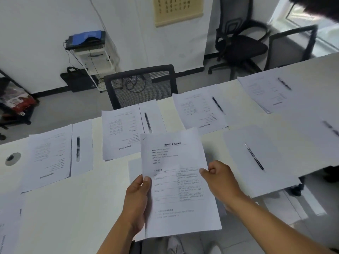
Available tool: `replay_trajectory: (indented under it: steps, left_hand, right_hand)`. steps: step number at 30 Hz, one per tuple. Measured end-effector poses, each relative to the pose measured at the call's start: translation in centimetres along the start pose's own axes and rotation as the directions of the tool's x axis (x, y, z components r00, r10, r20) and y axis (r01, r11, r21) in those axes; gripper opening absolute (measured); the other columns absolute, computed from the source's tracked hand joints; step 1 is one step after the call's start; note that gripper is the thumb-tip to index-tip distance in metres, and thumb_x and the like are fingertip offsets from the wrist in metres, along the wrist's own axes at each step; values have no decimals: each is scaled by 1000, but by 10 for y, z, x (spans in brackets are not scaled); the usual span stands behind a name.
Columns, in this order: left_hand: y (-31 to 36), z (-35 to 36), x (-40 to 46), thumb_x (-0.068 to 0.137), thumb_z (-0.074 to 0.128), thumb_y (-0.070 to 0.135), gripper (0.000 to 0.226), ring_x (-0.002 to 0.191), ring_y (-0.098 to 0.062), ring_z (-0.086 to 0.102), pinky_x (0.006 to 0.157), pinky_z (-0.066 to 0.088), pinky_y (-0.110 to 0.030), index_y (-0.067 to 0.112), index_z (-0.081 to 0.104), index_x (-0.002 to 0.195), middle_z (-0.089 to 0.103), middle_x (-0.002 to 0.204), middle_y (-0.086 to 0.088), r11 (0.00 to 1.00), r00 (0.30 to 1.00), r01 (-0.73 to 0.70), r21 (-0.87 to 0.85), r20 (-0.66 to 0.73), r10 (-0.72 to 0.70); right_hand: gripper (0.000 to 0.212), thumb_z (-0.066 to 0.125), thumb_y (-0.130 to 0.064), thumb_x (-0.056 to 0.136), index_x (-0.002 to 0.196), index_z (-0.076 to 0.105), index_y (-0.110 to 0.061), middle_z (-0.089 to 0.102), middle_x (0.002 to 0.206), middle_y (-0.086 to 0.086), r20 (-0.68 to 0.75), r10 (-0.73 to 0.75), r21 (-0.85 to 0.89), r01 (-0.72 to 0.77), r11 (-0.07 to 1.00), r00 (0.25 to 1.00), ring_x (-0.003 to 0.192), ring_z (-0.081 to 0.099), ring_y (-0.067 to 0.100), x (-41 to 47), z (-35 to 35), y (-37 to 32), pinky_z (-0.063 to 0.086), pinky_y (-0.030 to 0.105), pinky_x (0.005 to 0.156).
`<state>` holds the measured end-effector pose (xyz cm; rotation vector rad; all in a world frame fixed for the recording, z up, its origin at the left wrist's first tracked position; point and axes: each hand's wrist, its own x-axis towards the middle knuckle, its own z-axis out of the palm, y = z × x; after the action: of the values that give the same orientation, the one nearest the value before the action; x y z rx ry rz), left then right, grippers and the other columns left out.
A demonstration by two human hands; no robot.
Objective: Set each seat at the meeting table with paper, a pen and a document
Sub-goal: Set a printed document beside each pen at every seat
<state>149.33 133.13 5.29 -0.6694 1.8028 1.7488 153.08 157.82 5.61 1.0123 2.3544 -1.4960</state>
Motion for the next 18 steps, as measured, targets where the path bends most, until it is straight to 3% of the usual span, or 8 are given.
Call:
replay_trajectory:
  steps: [4, 11, 18]
  left_hand:
    - [9, 34, -12, 117, 49, 28, 29, 102, -36, 81, 99, 63, -58, 14, 74, 123, 84, 112, -9, 997, 998, -44, 71, 54, 40]
    - [14, 116, -36, 116, 48, 28, 29, 107, -26, 81, 104, 61, -57, 23, 74, 127, 84, 117, 2, 983, 993, -71, 171, 109, 52]
    - [7, 231, -54, 116, 48, 29, 30, 104, -27, 82, 101, 63, -59, 20, 76, 122, 84, 113, -1, 985, 999, -44, 164, 3, 44]
  right_hand:
    - [30, 69, -27, 101, 79, 53, -15, 53, 67, -7, -65, 0, 26, 1, 1000, 998, 60, 43, 13, -9, -37, 12, 37, 31, 59]
    - [45, 68, -23, 103, 70, 38, -18, 40, 62, -6, -117, -43, 14, 45, 999, 992, 58, 32, 14, 9, -115, 42, 30, 32, 58]
    - [49, 68, -20, 103, 69, 34, -19, 34, 52, -13, -40, -81, 50, 83, 995, 996, 55, 28, 12, 62, -212, 83, 28, 31, 58]
